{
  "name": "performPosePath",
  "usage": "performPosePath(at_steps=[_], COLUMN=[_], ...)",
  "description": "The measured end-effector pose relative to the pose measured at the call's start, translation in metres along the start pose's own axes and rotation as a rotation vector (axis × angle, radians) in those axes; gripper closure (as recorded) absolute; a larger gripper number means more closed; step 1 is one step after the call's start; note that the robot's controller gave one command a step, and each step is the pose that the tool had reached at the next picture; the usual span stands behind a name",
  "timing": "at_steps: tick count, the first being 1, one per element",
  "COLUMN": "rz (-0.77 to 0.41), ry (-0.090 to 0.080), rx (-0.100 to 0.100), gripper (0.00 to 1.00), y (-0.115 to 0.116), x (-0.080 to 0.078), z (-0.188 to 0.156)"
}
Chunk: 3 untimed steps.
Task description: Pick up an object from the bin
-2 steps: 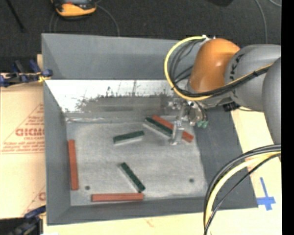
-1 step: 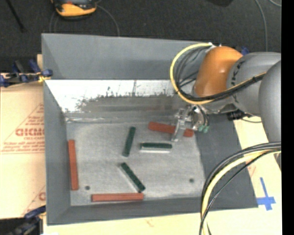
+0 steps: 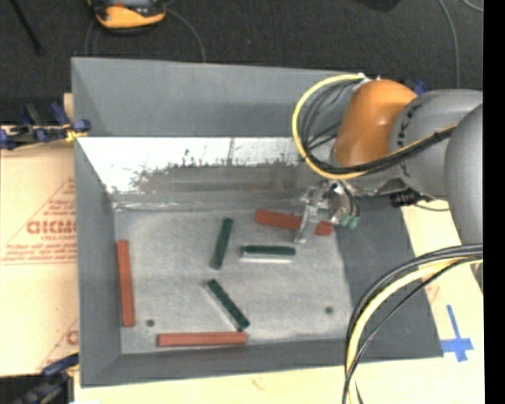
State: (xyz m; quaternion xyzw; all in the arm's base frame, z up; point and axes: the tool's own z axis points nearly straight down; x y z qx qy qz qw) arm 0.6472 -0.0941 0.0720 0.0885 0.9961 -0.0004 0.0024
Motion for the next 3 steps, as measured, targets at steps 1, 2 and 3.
performPosePath(at_steps=[1, 2, 3], rz=[-0.065, -0.255, -0.255], ry=[0.004, 0.0, 0.0], rx=[-0.001, 0.0, 0.0], gripper=[1.0, 1.0, 1.0], y=[-0.005, 0.011, 0.011], x=[0.001, 0.023, 0.023], z=[-0.011, -0.166, -0.166])
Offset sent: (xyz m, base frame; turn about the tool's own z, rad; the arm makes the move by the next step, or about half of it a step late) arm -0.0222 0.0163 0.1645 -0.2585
